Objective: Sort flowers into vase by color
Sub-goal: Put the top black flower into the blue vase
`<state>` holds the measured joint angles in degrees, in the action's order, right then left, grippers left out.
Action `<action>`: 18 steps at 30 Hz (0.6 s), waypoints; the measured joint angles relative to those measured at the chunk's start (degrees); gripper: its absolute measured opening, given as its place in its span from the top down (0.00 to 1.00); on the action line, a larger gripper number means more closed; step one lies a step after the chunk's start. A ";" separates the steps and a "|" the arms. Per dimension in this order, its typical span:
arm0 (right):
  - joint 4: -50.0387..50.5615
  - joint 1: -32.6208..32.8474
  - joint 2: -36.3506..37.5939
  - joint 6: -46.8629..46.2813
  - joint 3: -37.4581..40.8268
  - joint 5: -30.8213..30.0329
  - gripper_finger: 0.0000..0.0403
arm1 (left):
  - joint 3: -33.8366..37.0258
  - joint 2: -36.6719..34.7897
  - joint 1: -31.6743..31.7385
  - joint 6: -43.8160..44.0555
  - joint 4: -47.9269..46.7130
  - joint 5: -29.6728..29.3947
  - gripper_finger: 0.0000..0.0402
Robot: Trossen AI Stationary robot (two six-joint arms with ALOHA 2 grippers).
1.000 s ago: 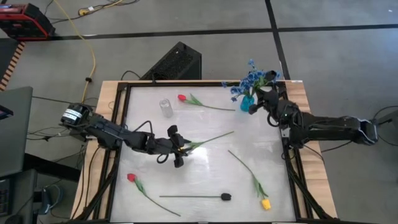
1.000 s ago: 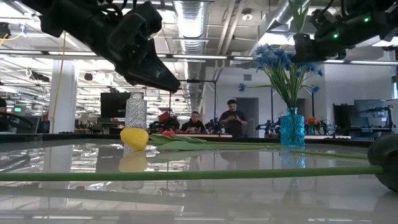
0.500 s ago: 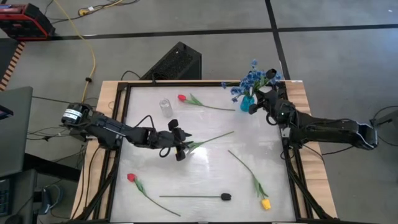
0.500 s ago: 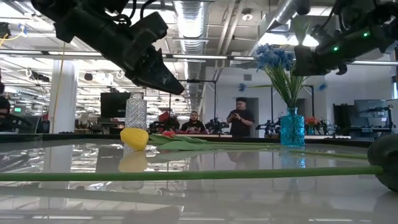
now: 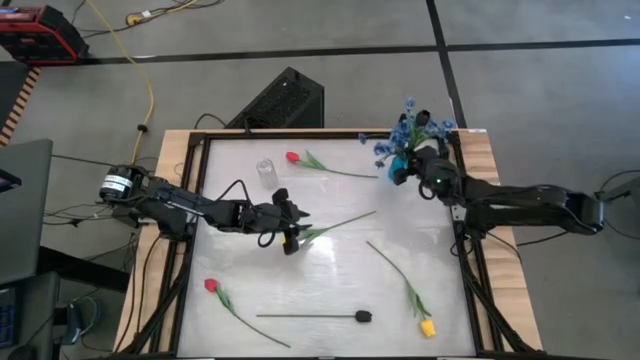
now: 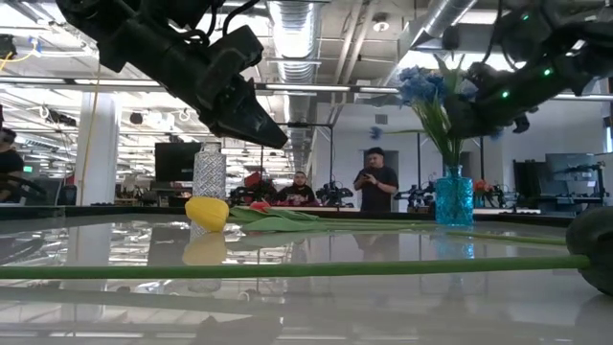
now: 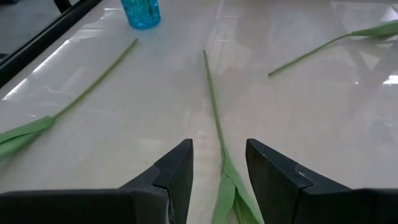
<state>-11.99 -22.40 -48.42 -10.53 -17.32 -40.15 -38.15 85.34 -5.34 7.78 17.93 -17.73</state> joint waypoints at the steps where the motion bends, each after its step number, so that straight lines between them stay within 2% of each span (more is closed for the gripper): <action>1: -0.02 -0.12 -0.67 -0.05 0.00 0.11 0.94 | 0.00 0.00 0.00 0.01 0.00 0.35 0.66; 9: -0.66 -0.25 -2.54 0.02 0.00 0.16 0.85 | 0.00 0.00 0.00 0.45 -0.02 1.04 0.66; 14: -0.66 -0.23 -2.48 0.50 0.00 0.20 0.84 | 0.00 0.00 0.00 0.50 -0.04 1.04 0.66; 18: -0.72 -0.23 -2.43 2.84 -0.02 2.96 0.83 | 0.00 0.00 0.00 0.62 -0.04 1.04 0.66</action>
<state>-12.70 -22.63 -50.85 -7.70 -17.34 -37.19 -38.15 85.34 -5.34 8.40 17.89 -16.69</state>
